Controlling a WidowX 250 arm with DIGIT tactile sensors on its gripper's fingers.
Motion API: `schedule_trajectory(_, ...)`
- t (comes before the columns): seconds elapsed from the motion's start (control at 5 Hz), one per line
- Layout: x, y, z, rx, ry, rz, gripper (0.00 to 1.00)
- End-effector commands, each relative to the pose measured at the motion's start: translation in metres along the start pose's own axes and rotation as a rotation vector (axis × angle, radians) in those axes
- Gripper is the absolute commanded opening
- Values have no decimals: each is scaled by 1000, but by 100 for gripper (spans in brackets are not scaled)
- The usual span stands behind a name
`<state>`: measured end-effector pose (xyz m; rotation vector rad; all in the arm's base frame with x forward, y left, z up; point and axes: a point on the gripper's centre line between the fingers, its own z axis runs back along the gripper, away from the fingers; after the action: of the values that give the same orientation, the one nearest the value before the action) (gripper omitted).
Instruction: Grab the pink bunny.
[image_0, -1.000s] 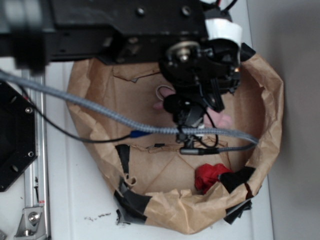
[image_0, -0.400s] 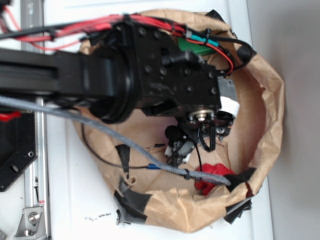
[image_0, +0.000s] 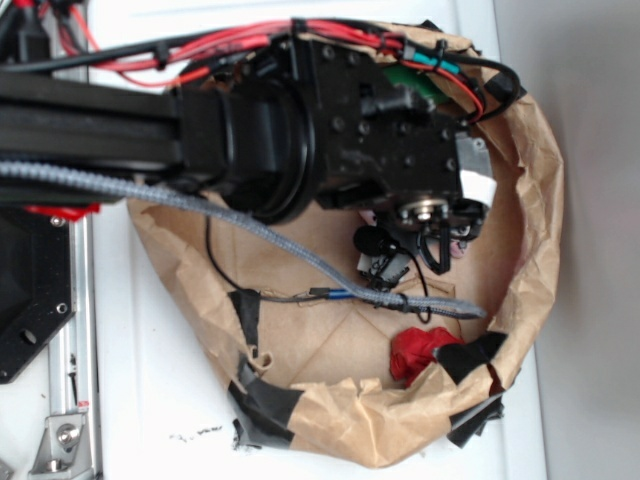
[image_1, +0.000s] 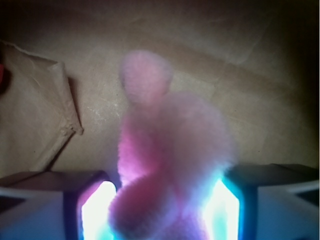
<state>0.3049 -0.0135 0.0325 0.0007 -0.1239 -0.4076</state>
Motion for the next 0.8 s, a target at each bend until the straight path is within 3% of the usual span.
schedule_trajectory(0.0, -24, -5, 96, 3, -117, 118, 0)
schedule_trajectory(0.2, -42, -8, 149, -34, -100, 252, 0)
schedule_trajectory(0.4, -46, -13, 164, -84, -55, 358, 0)
schedule_trajectory(0.6, -44, -19, 158, -58, -11, 378, 0)
